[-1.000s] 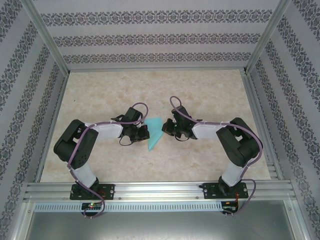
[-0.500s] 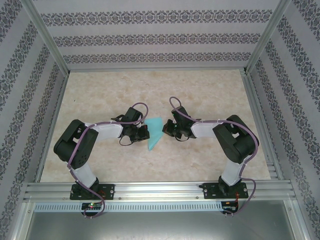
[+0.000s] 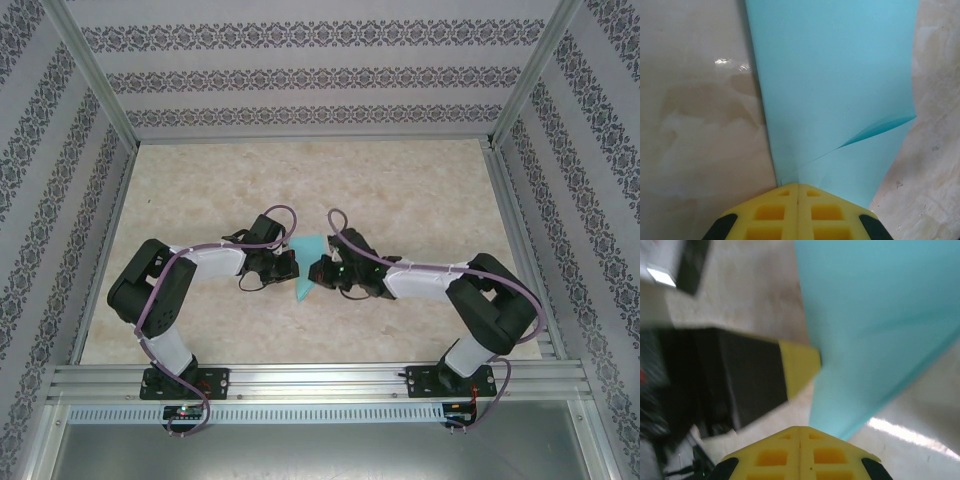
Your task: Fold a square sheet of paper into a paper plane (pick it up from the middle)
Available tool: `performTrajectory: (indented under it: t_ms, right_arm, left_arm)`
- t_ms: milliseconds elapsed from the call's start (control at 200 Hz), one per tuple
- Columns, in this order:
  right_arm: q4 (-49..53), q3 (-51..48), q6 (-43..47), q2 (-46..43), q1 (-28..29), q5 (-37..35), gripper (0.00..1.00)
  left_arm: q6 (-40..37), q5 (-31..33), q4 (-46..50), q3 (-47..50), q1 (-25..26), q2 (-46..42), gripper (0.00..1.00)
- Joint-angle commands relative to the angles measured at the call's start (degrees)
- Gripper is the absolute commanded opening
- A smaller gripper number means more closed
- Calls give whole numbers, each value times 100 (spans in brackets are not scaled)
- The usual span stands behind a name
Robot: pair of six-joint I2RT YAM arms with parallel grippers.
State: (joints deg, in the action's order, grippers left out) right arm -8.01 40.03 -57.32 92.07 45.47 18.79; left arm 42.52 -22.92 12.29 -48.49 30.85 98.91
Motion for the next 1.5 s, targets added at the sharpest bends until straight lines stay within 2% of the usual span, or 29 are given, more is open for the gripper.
performTrajectory:
  t_ms: [0, 495, 834, 1129, 1494]
  right_arm:
    - [-747, -180, -459, 32, 221, 64, 0]
    - [-1080, -66, -625, 847, 434, 169, 0]
    - [-401, 95, -442, 1022, 435, 65, 0]
    - [-301, 284, -116, 637, 640, 81, 0]
    - [-78, 291, -263, 1079, 665, -43, 0]
  left_arm:
    - [-85, 476, 274, 94, 38, 189, 0]
    - [-71, 479, 260, 128, 40, 139, 0]
    - [-67, 490, 256, 138, 37, 137, 0]
    - [-59, 519, 291, 120, 39, 136, 0]
    - [-64, 514, 295, 112, 35, 137, 0]
